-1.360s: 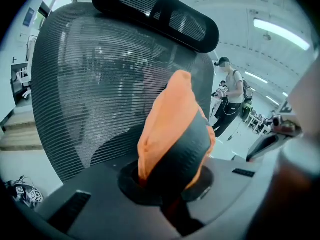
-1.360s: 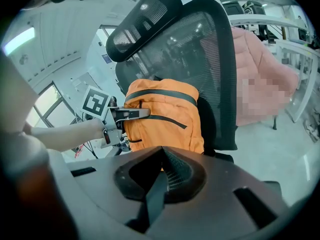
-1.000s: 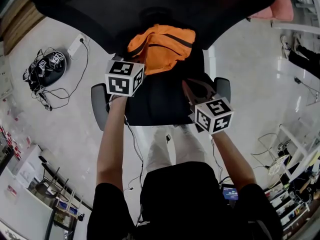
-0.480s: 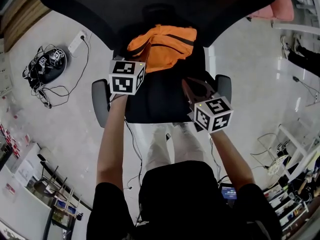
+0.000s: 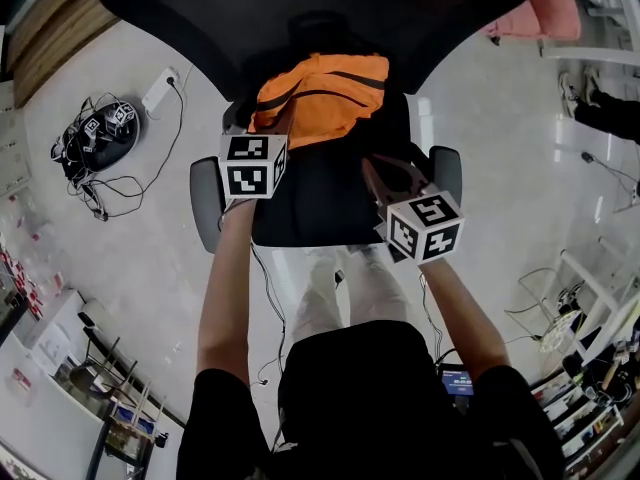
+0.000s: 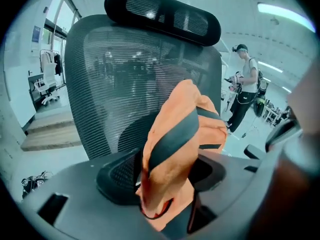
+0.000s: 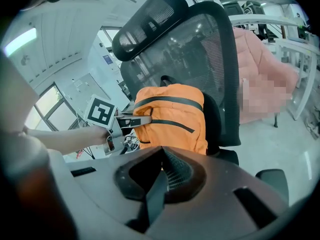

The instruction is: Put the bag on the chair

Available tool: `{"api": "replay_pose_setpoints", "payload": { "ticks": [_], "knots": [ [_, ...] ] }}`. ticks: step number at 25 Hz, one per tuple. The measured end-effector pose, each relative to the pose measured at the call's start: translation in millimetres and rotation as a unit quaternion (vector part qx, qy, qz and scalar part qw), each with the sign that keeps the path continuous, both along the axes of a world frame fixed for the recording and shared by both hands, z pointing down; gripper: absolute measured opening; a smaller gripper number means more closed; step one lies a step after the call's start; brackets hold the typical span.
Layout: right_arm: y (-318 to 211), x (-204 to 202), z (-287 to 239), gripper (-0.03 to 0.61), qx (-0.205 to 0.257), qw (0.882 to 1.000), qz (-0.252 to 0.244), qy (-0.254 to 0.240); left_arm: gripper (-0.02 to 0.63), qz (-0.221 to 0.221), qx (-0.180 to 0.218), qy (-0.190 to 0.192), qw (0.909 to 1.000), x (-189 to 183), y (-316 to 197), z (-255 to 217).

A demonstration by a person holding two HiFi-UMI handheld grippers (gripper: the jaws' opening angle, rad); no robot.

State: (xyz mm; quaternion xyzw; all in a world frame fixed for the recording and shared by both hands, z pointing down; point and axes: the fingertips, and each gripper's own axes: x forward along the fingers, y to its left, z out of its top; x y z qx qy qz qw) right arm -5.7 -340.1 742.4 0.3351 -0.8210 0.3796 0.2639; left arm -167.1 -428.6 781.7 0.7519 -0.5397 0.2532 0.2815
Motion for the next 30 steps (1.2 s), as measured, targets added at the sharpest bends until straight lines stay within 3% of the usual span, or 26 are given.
{"api": "replay_pose_setpoints", "payload": {
  "ticks": [15,19,30],
  "knots": [
    [12.1,-9.6,-46.8,0.002,0.035,0.999,-0.002,0.004,0.244,-0.017,-0.006,0.006,0.9998,-11.8,52.7,-46.0],
    [17.8,-10.6,-66.6,0.002,0.052,0.999,0.001,0.006,0.239,-0.019,0.005,0.032,0.9993,-3.5,75.4,-71.8],
    [61.6,-16.2,-138.6,0.002,0.106,0.994,0.005,-0.006,0.098,-0.014,0.044,0.059,0.9972,18.0,149.6,-168.2]
  ]
}}
